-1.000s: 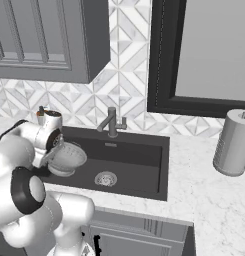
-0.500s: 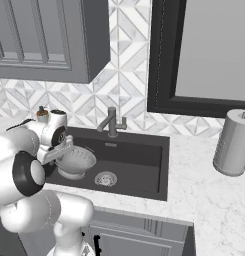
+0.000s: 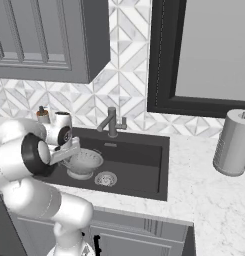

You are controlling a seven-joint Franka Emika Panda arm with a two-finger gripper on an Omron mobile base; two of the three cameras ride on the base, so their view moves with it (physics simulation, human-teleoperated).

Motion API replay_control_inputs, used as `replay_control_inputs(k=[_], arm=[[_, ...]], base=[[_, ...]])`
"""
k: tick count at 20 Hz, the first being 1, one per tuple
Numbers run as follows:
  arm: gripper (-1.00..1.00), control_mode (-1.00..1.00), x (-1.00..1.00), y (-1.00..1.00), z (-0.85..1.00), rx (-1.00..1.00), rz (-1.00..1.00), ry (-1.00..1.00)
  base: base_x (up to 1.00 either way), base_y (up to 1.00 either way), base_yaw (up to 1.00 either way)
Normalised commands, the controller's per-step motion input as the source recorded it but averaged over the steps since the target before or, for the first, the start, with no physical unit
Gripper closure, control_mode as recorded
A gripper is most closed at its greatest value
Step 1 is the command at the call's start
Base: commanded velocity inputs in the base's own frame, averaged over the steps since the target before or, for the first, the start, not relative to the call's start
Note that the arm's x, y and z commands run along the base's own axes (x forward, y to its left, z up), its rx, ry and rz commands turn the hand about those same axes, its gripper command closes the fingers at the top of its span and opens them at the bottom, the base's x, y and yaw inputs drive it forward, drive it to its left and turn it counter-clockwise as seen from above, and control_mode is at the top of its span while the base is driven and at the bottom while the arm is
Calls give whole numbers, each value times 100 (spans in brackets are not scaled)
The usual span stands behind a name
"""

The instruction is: Put the colander in the sink, put the tangerine in the colander, and turn on the sink faucet and pour water over the colander.

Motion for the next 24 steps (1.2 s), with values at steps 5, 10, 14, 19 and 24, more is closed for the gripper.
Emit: replay_control_inputs(k=[5, 10, 14, 19, 24], arm=[[100, -100, 35, 0, -39, -11, -11, 0], [100, -100, 17, 0, -37, -12, -16, 0], [100, -100, 13, -13, -31, -8, -19, 0], [100, -100, 23, -11, -19, -7, -18, 0], [100, -100, 48, -2, -15, -7, -17, 0]], base=[[0, 0, 0], [0, 0, 0], [0, 0, 0], [0, 0, 0], [0, 0, 0]])
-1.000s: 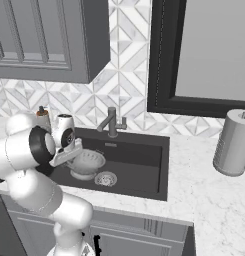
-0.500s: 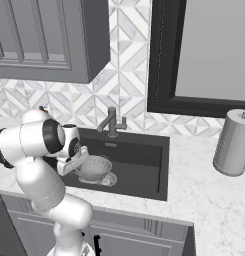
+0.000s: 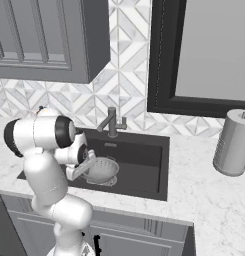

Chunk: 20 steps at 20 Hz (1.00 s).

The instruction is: Put the colander in the sink, put the tangerine in the colander, and turn on the sink faucet and pour water over the colander.

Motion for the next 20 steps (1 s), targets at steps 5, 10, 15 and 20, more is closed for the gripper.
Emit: replay_control_inputs(k=[5, 10, 15, 20], arm=[[100, -100, 44, 5, -5, -3, -7, 0], [100, -100, 21, 10, -9, -4, -3, 0], [100, -100, 7, 9, -24, -3, -4, 0], [100, -100, 0, 6, -31, -3, -4, 1]], base=[[0, 0, 0], [0, 0, 0], [0, 0, 0], [0, 0, 0]])
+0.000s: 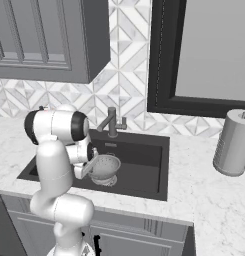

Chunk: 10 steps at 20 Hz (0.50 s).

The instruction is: Put the colander in the sink, put the tangerine in the colander, and turn on the sink faucet and pour water over the colander.

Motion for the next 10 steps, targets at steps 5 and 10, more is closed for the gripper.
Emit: replay_control_inputs(k=[5, 10], arm=[[-100, -100, 0, 3, -19, -2, -2, 0], [-100, -100, 0, 0, 0, 0, 0, 0]], base=[[0, 0, 0], [0, 0, 0]])
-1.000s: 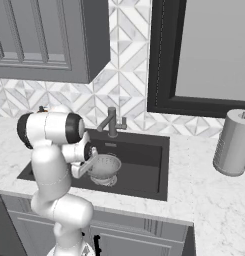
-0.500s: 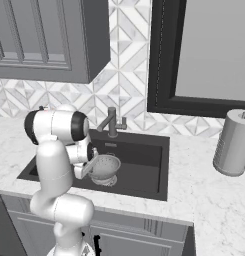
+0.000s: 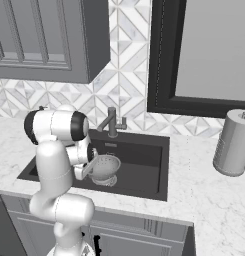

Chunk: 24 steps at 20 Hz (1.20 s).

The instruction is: Put the colander in the sink, put the tangerine in the colander, and turn on the sink faucet and pour water over the colander.

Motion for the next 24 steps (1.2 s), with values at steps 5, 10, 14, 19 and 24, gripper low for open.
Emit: replay_control_inputs(k=[5, 10, 14, 19, 24], arm=[[-100, -100, 0, 0, 8, 0, 0, 0], [-100, -100, -9, 0, 61, 0, 0, 0], [-100, -100, -11, 0, 84, 0, 0, 2], [-100, -100, -21, 0, 82, 0, 0, 6], [-100, -100, -52, 0, 55, 0, 4, 3]], base=[[0, 0, 0], [0, 0, 0], [0, 0, 0], [0, 0, 0], [0, 0, 0]])
